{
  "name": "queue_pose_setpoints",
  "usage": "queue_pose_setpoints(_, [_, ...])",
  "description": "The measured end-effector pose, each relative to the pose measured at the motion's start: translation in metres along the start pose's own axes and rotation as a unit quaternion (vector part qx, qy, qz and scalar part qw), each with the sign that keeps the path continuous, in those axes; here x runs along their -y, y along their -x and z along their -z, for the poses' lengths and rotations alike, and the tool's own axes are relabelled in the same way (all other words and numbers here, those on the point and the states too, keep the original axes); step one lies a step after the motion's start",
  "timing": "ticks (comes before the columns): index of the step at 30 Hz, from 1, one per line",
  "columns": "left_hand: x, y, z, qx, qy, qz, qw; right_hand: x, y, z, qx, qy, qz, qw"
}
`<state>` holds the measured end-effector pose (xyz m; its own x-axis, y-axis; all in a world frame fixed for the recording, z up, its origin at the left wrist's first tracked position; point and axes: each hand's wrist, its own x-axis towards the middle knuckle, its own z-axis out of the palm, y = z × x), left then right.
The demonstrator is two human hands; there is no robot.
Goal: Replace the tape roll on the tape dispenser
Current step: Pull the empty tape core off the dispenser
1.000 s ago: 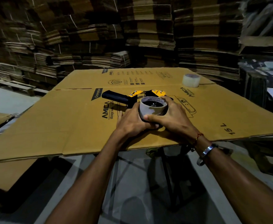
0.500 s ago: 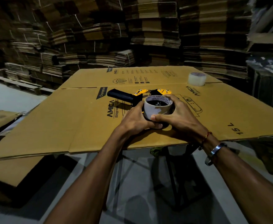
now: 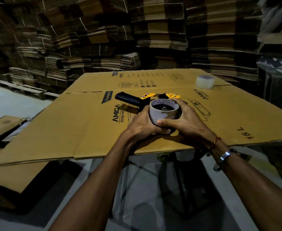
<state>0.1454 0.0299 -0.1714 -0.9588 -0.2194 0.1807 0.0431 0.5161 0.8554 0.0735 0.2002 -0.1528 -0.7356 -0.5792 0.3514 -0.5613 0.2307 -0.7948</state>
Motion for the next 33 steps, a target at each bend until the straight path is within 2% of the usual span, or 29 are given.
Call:
queue_pose_setpoints(9, [-0.002, 0.003, 0.002, 0.019, 0.009, 0.002, 1.000, -0.004, 0.000, 0.002, 0.003, -0.006, 0.003, 1.000])
queue_pose_setpoints(15, [-0.014, 0.014, 0.000, -0.025, -0.096, 0.003, 0.995, -0.003, 0.001, 0.001, -0.010, 0.003, 0.008, 1.000])
queue_pose_setpoints(22, [-0.018, 0.015, 0.001, -0.045, -0.129, 0.006, 0.991, 0.002, 0.003, -0.002, -0.026, 0.016, 0.027, 0.999])
queue_pose_setpoints(33, [-0.020, 0.020, 0.002, -0.031, -0.085, 0.014, 0.996, -0.005, 0.000, 0.002, 0.007, -0.037, 0.014, 0.999])
